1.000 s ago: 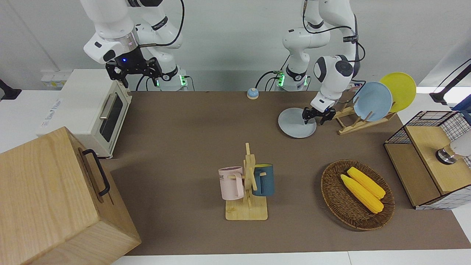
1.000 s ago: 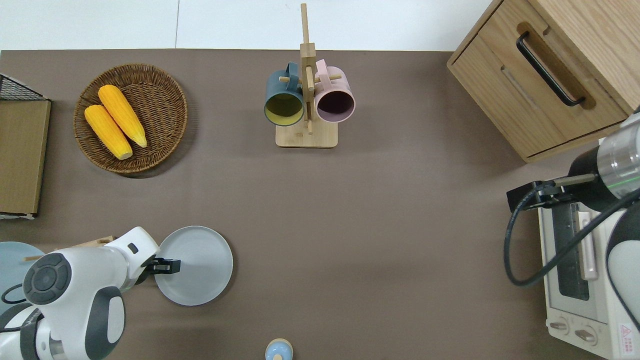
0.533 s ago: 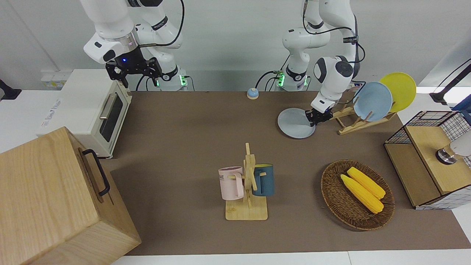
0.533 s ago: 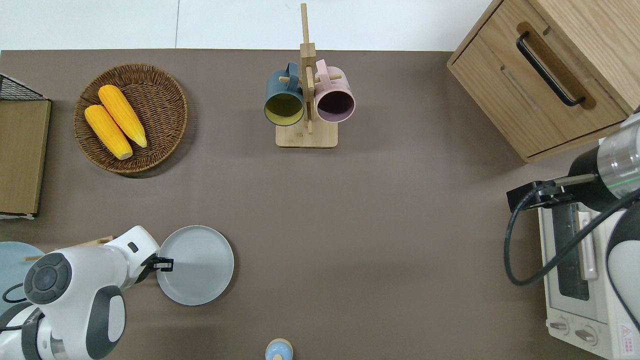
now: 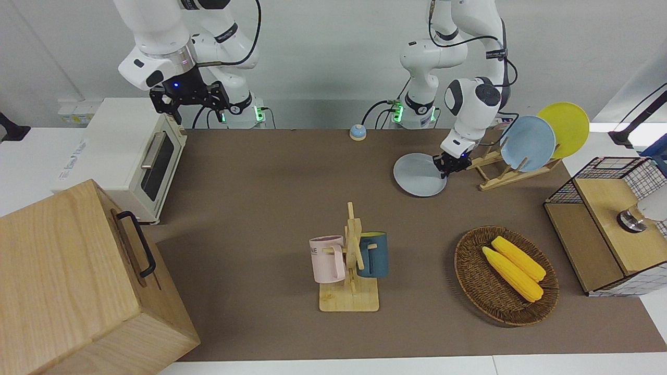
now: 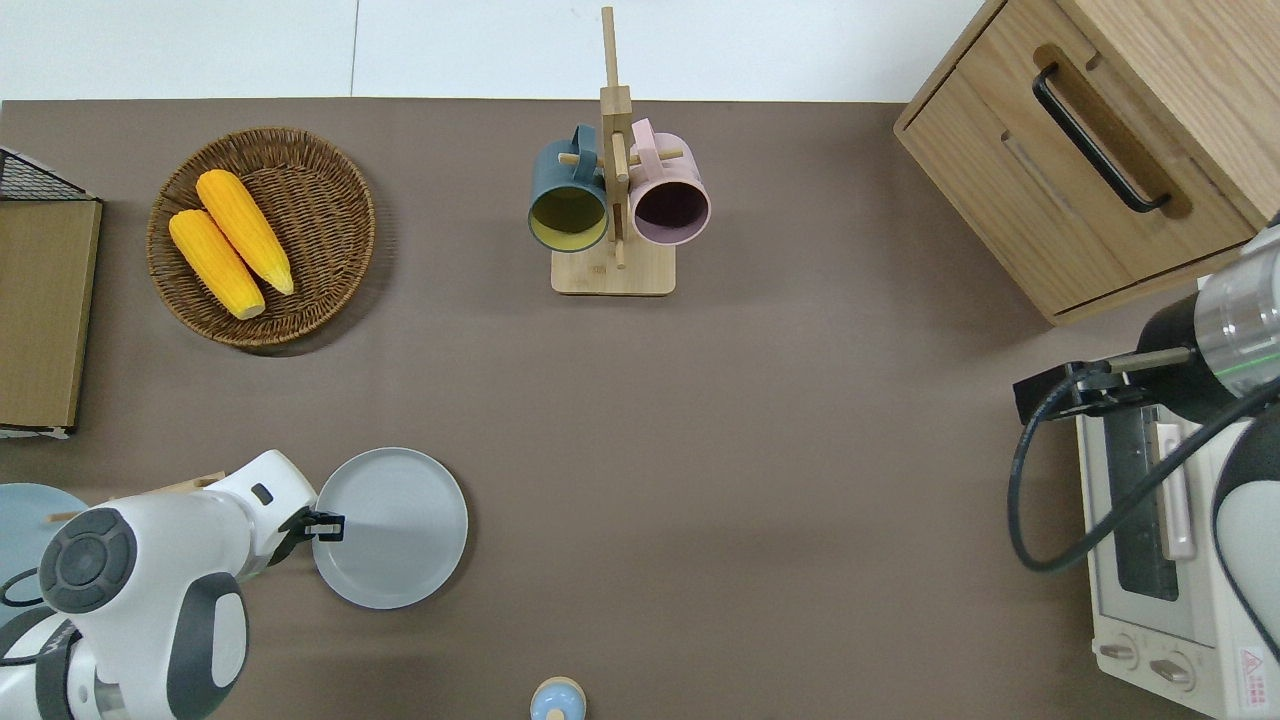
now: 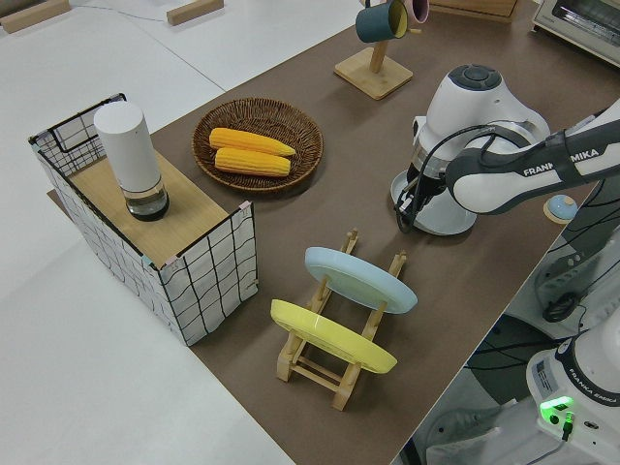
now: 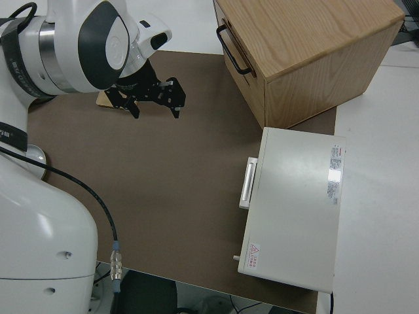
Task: Pick gray plate from table and place it on lower plate rack with left arm
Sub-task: 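Lift the gray plate and carry it toward the wooden rack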
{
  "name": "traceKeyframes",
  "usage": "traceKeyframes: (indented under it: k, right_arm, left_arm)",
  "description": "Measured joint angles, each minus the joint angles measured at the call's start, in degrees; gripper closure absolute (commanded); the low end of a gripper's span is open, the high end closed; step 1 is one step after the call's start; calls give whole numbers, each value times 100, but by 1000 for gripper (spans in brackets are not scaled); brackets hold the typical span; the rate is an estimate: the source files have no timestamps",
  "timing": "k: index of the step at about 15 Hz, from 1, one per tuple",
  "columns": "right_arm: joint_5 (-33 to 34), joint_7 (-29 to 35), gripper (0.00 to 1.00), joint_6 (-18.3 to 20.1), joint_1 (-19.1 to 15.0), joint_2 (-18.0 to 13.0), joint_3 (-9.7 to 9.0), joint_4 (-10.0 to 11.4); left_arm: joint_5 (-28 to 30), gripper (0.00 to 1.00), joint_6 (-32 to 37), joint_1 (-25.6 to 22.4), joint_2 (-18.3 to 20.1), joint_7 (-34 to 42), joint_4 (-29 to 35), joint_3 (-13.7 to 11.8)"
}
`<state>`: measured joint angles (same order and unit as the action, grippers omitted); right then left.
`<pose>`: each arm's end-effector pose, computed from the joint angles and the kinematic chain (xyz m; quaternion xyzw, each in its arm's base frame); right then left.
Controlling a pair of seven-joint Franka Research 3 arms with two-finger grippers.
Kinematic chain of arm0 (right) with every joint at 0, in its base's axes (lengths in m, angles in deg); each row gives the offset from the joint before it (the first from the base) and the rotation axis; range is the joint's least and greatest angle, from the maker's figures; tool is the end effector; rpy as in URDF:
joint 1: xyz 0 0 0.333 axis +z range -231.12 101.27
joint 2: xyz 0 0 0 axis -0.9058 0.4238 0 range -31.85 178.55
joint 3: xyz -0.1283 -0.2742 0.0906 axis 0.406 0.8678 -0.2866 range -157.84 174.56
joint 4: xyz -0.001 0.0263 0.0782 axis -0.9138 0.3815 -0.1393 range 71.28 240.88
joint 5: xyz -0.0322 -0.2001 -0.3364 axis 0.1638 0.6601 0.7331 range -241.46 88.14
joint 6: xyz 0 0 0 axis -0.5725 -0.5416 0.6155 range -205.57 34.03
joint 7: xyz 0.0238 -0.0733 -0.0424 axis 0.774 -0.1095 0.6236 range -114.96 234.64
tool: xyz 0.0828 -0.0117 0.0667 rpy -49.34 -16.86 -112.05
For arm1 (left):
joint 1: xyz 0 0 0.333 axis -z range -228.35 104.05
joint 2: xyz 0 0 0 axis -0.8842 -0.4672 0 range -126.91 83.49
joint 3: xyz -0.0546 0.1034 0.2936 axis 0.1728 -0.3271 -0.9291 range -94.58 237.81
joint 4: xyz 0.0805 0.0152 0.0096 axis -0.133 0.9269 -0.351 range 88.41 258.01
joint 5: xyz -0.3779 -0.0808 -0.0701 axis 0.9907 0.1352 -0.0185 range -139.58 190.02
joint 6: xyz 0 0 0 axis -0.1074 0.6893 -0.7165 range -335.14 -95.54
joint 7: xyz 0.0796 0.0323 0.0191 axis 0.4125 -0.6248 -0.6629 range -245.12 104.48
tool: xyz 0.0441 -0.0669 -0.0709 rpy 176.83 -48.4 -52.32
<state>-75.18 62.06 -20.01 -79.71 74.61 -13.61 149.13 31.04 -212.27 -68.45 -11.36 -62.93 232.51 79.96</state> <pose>0.5375 0.0620 0.6419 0.9975 0.0417 -0.0556 0.0133 0.4230 -0.0132 0.3097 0.9989 -0.0417 0.0134 0.0180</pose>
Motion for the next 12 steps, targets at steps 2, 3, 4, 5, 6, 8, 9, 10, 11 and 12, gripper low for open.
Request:
traceKeyframes:
  k: [2, 3, 4, 5, 6, 8, 9, 10, 11, 12]
  right_arm:
    - [0, 0, 17, 0, 0, 0, 0, 0]
    - [0, 0, 17, 0, 0, 0, 0, 0]
    - [0, 0, 17, 0, 0, 0, 0, 0]
    - [0, 0, 17, 0, 0, 0, 0, 0]
    - [0, 0, 17, 0, 0, 0, 0, 0]
    - [0, 0, 17, 0, 0, 0, 0, 0]
    - [0, 0, 17, 0, 0, 0, 0, 0]
    - [0, 0, 17, 0, 0, 0, 0, 0]
    - [0, 0, 17, 0, 0, 0, 0, 0]
    - [0, 0, 17, 0, 0, 0, 0, 0]
  left_arm:
    - [2, 1000, 139, -2, 77, 0, -97, -7]
    - [4, 1000, 309, -3, 129, 0, -194, -14]
    - [5, 1000, 534, -4, 186, 0, -327, -20]
    - [5, 1000, 930, -7, 273, -1, -577, -33]
    - [5, 1000, 1168, -10, 321, -2, -737, -41]
    - [5, 1000, 1762, -15, 408, -3, -1117, -50]
    - [5, 1000, 2096, -18, 447, -6, -1338, -55]
    - [4, 1000, 2425, -26, 483, -8, -1569, -61]
    - [-1, 1000, 2778, -49, 520, -9, -1835, -64]
    - [-3, 1000, 3045, -77, 544, -9, -2042, -64]
